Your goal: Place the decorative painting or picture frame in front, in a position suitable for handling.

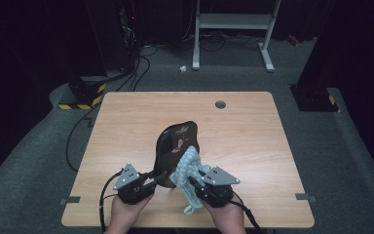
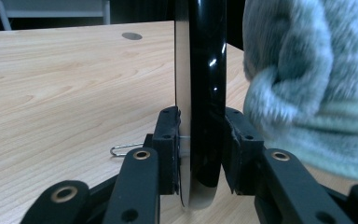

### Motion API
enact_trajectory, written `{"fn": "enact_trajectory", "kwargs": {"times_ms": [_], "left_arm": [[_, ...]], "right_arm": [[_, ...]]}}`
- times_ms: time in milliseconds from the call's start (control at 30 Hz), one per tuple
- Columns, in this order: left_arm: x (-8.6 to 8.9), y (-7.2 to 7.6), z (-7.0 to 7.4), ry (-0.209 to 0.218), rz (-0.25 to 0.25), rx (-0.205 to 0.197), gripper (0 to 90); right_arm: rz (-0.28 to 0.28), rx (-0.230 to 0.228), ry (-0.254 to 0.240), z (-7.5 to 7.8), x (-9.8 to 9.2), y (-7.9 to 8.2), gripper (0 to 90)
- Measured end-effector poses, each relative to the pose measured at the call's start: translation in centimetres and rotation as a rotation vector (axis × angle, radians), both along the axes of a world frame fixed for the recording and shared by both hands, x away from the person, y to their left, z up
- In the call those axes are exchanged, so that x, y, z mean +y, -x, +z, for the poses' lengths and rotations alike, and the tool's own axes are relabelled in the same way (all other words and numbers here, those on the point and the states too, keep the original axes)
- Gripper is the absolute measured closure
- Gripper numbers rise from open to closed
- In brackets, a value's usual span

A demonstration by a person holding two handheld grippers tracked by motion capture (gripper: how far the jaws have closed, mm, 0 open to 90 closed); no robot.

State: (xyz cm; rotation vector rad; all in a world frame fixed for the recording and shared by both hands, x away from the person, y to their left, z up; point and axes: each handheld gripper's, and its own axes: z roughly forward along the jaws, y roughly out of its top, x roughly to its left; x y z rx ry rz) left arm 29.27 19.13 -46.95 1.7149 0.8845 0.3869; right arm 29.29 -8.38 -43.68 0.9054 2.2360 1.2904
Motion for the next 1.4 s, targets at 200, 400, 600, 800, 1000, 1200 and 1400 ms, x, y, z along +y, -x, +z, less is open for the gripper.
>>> {"fn": "enact_trajectory", "kwargs": {"times_ms": [200, 400, 600, 800, 1000, 1200, 1400], "left_arm": [[0.3, -0.1, 0.2, 0.005, -0.003, 0.000, 70.8], [0.1, 0.0, 0.1, -0.006, -0.005, -0.006, 73.2], [0.0, -0.1, 0.0, -0.004, -0.004, -0.003, 76.0], [0.0, -0.1, -0.1, -0.006, 0.008, -0.008, 77.3], [0.0, -0.1, -0.1, -0.004, 0.014, -0.011, 77.6], [0.0, -0.1, -0.1, 0.000, 0.015, -0.009, 77.7], [0.0, -0.1, -0.1, 0.003, 0.014, -0.009, 77.7]], "right_arm": [[-0.012, -0.029, -0.011, 0.9, 0.1, 0.3, 65.2], [-0.030, -0.029, -0.010, 1.0, 0.3, 0.3, 64.4], [-0.054, -0.057, -0.025, 1.5, 0.6, 0.3, 65.0], [-0.037, -0.102, -0.046, 2.7, 0.6, 0.4, 66.0], [-0.028, -0.122, -0.056, 3.9, 1.0, 0.2, 66.1], [-0.019, -0.139, -0.071, 4.9, 1.3, -0.3, 66.0], [-0.019, -0.162, -0.087, 6.2, 1.5, -0.8, 66.0]]}}
